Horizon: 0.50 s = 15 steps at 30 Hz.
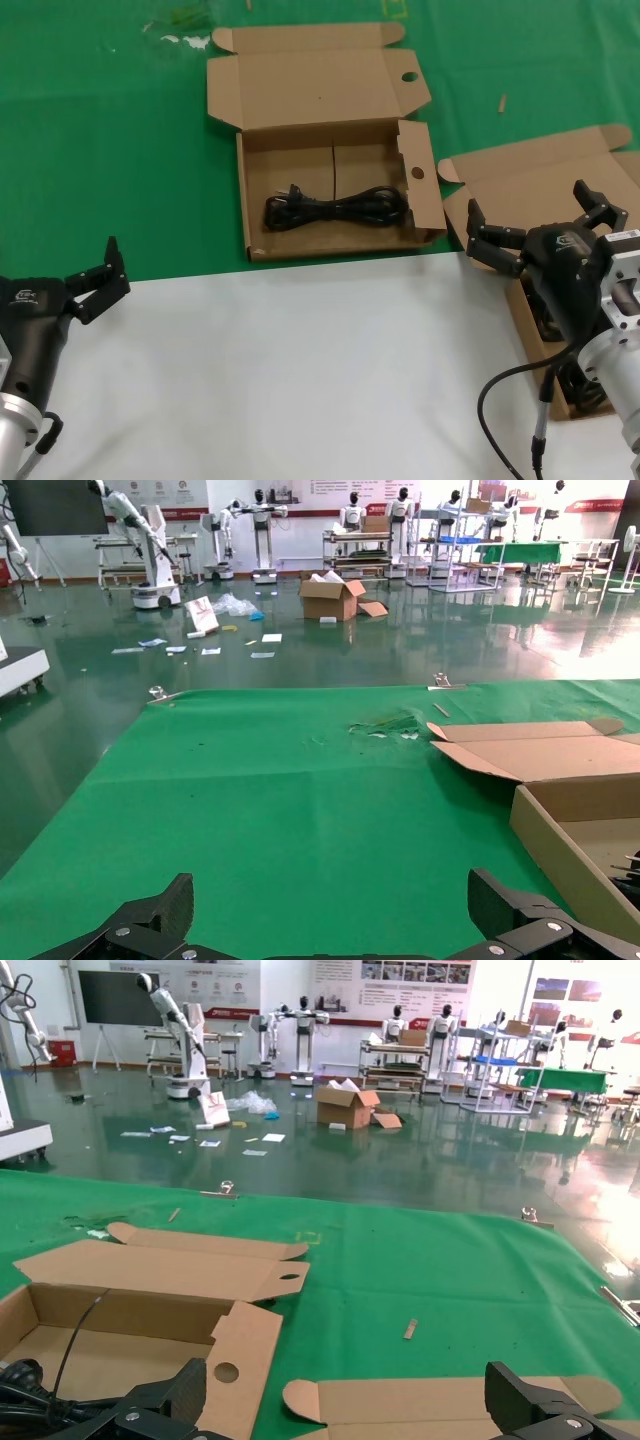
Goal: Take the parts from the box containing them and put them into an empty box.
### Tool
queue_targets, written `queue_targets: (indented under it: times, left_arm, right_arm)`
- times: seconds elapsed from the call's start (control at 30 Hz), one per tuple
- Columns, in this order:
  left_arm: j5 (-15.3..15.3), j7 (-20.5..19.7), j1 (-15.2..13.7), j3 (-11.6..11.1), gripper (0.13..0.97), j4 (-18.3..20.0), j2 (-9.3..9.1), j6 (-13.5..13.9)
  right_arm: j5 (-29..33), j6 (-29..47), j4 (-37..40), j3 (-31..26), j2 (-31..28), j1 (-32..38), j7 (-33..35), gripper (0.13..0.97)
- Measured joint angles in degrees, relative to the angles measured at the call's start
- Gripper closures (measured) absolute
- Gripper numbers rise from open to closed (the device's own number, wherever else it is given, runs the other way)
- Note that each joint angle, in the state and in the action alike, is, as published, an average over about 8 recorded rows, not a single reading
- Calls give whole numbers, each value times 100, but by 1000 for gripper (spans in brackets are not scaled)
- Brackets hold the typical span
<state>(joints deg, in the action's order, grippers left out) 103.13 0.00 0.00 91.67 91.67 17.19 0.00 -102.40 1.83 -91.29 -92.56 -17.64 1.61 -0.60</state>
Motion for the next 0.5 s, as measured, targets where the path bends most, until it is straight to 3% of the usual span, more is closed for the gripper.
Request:
queue_targets:
  times: [0.5]
  left_arm:
    - [0, 0, 0, 0, 132, 0, 0, 0]
  right_arm:
    - [0, 0, 0, 0, 0, 0, 0, 129]
